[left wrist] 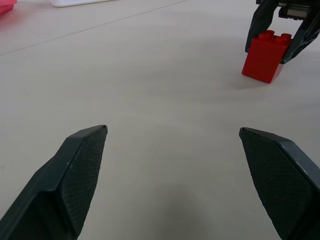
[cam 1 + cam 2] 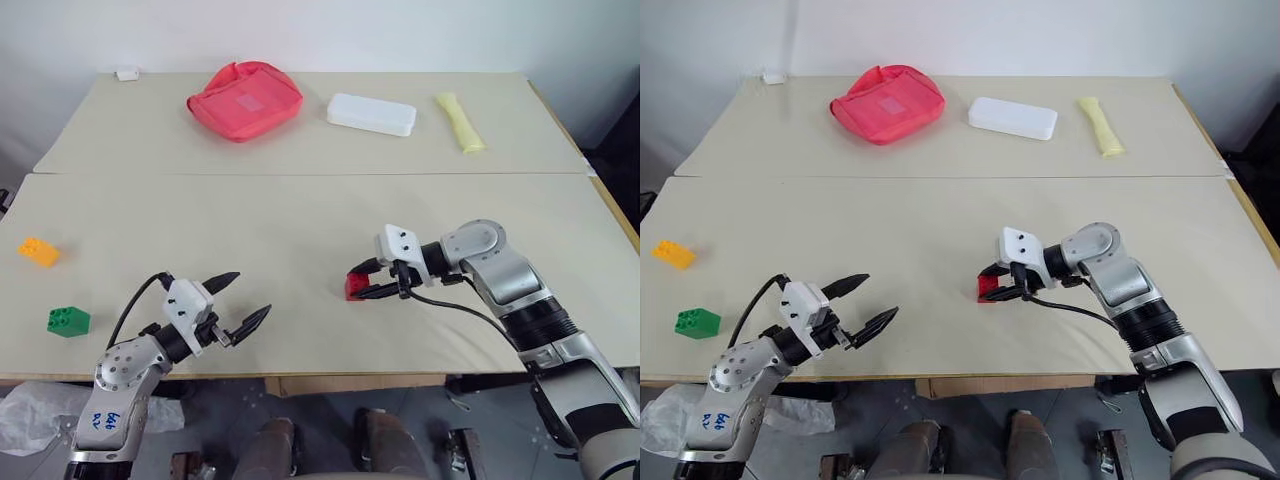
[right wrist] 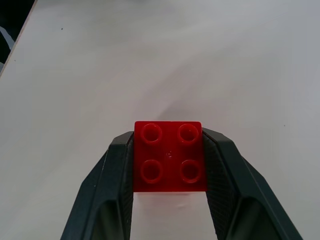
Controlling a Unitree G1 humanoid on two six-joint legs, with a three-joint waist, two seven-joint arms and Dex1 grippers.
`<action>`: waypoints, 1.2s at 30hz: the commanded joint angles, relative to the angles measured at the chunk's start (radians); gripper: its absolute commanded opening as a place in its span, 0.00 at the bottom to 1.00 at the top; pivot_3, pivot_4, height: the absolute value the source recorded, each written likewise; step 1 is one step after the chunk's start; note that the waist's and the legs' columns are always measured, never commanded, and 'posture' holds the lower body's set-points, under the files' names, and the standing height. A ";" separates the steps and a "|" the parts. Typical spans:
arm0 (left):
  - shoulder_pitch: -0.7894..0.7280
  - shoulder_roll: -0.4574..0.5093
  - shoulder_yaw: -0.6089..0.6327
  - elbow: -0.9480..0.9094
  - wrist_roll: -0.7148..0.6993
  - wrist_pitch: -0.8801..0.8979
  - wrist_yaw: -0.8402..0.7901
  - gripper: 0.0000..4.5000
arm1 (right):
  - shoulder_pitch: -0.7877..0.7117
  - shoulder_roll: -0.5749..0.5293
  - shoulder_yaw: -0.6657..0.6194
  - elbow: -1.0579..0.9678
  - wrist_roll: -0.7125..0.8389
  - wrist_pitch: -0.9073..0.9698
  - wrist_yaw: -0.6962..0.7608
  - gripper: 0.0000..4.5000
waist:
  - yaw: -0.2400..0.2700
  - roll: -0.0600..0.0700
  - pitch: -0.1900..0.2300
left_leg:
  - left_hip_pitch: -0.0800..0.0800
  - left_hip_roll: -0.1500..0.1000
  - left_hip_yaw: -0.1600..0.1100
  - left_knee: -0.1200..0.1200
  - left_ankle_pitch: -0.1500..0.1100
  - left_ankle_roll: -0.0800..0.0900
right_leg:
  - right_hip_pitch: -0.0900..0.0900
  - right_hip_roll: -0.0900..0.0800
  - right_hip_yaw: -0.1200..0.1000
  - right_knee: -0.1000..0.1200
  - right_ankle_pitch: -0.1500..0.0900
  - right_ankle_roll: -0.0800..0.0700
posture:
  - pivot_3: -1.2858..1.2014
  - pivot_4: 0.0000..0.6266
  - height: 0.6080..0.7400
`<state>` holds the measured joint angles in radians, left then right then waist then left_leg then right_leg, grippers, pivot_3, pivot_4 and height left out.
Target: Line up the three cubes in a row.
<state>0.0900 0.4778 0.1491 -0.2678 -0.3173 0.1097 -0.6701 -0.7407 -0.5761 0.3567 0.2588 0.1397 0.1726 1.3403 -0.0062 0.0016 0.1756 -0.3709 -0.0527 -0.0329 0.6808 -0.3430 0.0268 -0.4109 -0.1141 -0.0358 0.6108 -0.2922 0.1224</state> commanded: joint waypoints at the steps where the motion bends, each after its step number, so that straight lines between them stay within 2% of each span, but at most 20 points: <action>1: 0.012 0.015 0.038 -0.046 -0.008 -0.008 0.015 1.00 | -0.018 0.020 0.003 0.000 -0.026 0.005 -0.018 0.41 | -0.002 0.000 0.000 | 0.000 0.000 0.000 0.000 0.000 0.000 | 0.000 0.000 0.000 0.000 0.000 0.000 | 0.52 0.24 1.00; 6: 0.029 0.016 0.061 -0.060 -0.015 0.000 0.029 1.00 | -0.025 0.051 -0.019 0.016 -0.061 -0.041 -0.075 0.78 | 0.002 0.000 0.000 | 0.000 0.001 0.000 0.000 0.000 -0.001 | -0.001 0.000 0.000 0.001 -0.001 -0.002 | 0.52 0.24 1.00; 9: 0.065 -0.012 0.109 -0.100 -0.060 0.014 0.062 1.00 | -0.018 0.059 -0.084 -0.028 0.001 -0.054 -0.079 0.99 | 0.003 0.000 0.000 | -0.001 0.001 0.000 0.000 0.000 -0.001 | -0.001 0.000 0.000 0.001 -0.001 -0.002 | 0.52 0.24 1.00; 11: 0.089 -0.024 0.132 -0.119 -0.064 0.014 0.086 1.00 | -0.003 0.055 -0.114 -0.055 0.038 -0.055 -0.066 0.99 | 0.005 0.000 0.000 | -0.001 0.001 0.000 0.000 0.000 -0.001 | -0.001 0.000 -0.001 0.001 -0.001 -0.002 | 0.52 0.24 1.00; 16: 0.289 -0.136 0.269 -0.206 -0.081 -0.041 0.187 1.00 | 0.162 0.052 -0.231 -0.228 0.261 -0.124 0.053 0.99 | 0.005 0.000 0.000 | -0.001 0.001 -0.002 -0.001 -0.002 0.000 | 0.001 0.000 -0.002 0.000 -0.001 -0.002 | 0.52 0.24 1.00; 21: 0.483 -0.259 0.339 -0.223 -0.091 -0.157 0.202 1.00 | 0.291 0.096 -0.253 -0.348 0.352 -0.141 0.037 0.99 | 0.005 -0.001 0.000 | -0.001 0.002 -0.001 -0.001 -0.004 0.000 | 0.002 0.000 -0.001 -0.005 -0.001 -0.002 | 0.52 0.24 1.00; 26: 0.601 -0.426 0.426 -0.141 -0.110 -0.285 0.277 1.00 | 0.350 0.123 -0.245 -0.391 0.384 -0.117 0.007 0.99 | 0.009 -0.002 0.000 | 0.001 0.003 -0.001 0.000 -0.004 0.001 | 0.004 0.000 -0.001 -0.006 -0.001 -0.002 | 0.52 0.24 1.00; 30: 0.608 -0.490 0.505 -0.062 -0.152 -0.334 0.344 1.00 | 0.355 0.126 -0.247 -0.372 0.374 -0.153 0.014 0.99 | 0.016 -0.002 0.001 | 0.000 0.003 -0.001 -0.001 -0.004 0.001 | 0.004 0.000 -0.001 -0.007 -0.001 -0.002 | 0.52 0.24 1.00; 36: 0.528 -0.465 0.573 -0.010 -0.173 -0.336 0.450 1.00 | 0.354 0.121 -0.260 -0.330 0.364 -0.192 0.019 0.99 | 0.031 -0.003 0.001 | 0.000 0.003 -0.001 0.000 -0.005 0.002 | 0.004 0.000 -0.002 -0.007 -0.001 -0.002 | 0.52 0.24 1.00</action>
<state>0.6306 -0.0120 0.6973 -0.2620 -0.4810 -0.2165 -0.2455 -0.3808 -0.4542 0.1190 -0.0660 0.4956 0.0092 1.3540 0.0250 -0.0013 0.1762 -0.3705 -0.0500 -0.0340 0.6808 -0.3479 0.0291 -0.4071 -0.1140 -0.0373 0.6039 -0.2933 0.1205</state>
